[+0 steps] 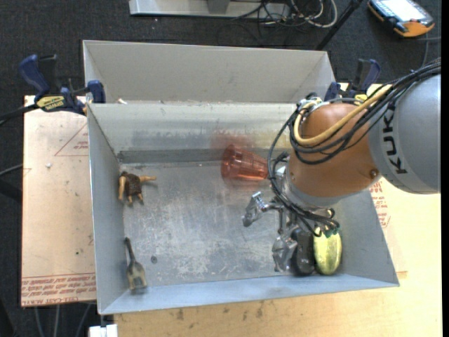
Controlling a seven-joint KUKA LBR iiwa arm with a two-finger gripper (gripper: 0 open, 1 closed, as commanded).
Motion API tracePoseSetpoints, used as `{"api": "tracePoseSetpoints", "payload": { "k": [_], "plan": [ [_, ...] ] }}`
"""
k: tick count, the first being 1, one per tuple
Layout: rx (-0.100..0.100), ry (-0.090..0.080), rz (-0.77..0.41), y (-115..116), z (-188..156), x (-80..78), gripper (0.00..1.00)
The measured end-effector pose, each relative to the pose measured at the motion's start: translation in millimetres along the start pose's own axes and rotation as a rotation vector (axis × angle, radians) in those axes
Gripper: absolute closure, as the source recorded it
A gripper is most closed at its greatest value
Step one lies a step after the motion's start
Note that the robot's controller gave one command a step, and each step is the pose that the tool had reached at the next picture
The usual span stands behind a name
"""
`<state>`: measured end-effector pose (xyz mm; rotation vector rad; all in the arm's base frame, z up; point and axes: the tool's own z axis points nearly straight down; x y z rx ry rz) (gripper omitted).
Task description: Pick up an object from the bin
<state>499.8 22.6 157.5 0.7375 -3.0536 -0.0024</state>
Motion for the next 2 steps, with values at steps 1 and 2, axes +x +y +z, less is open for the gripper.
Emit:
{"api": "tracePoseSetpoints", "payload": {
  "k": [1,2],
  "plan": [
    [0.003,-0.007,0.057,-7.3,30.3,1.5,0.0],
    [0.0,-0.001,0.185,-37.7,66.2,9.4,0.0]
  ]
}}
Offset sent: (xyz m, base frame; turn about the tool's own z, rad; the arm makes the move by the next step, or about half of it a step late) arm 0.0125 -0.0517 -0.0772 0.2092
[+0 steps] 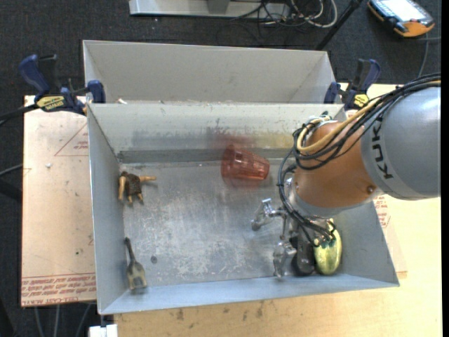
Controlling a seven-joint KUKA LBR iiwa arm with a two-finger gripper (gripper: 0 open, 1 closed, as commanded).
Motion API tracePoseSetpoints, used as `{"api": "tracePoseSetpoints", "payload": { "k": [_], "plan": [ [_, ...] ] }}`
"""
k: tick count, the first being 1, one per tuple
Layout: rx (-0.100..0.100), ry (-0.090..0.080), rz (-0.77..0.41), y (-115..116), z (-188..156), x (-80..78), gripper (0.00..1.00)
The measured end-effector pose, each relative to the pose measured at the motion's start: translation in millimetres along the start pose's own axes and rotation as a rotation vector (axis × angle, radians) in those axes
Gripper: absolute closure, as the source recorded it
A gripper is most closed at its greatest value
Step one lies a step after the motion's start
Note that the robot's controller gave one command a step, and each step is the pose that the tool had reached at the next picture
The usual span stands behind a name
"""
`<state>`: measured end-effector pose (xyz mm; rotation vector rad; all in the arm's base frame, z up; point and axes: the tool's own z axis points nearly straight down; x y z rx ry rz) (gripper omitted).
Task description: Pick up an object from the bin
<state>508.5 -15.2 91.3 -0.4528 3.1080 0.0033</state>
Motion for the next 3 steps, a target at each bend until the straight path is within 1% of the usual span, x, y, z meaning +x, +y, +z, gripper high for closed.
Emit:
{"api": "tracePoseSetpoints", "payload": {
  "k": [1,2,3],
  "plan": [
    [0.002,0.0,-0.132,-15.7,12.4,-2.0,0.0],
    [0.001,-0.004,-0.338,-28.6,13.5,6.7,0.0],
    [0.0,0.0,-0.255,-56.5,-1.1,-2.0,0.0]
  ]
}}
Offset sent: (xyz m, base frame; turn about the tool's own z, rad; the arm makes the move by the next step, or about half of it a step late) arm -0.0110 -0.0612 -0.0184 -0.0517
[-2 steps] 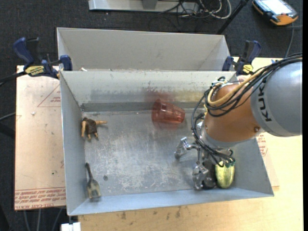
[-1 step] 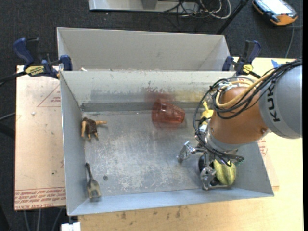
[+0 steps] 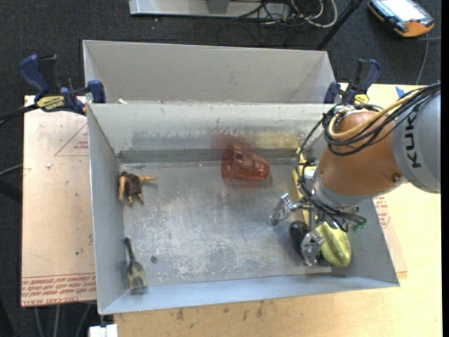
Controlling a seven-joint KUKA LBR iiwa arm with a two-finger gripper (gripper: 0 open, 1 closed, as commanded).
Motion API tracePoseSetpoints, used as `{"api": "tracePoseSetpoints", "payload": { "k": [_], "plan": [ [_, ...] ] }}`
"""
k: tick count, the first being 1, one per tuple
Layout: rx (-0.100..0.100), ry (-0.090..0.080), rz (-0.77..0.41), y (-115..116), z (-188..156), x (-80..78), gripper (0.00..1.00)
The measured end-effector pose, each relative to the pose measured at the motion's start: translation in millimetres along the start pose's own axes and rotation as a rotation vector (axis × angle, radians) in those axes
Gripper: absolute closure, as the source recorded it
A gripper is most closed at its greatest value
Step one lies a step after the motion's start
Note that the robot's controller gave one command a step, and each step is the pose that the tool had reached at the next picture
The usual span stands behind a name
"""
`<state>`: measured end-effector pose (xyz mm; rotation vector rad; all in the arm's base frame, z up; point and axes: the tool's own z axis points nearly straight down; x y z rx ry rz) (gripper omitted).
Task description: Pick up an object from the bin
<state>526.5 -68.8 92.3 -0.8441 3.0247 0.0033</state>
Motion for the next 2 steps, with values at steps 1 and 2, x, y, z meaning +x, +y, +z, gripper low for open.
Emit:
{"api": "tracePoseSetpoints", "payload": {
  "k": [1,2],
  "plan": [
    [-0.002,-0.002,-0.172,-40.5,12.7,7.0,0.0],
    [-0.018,-0.004,-0.192,-44.9,16.3,6.7,0.0]
  ]
}}
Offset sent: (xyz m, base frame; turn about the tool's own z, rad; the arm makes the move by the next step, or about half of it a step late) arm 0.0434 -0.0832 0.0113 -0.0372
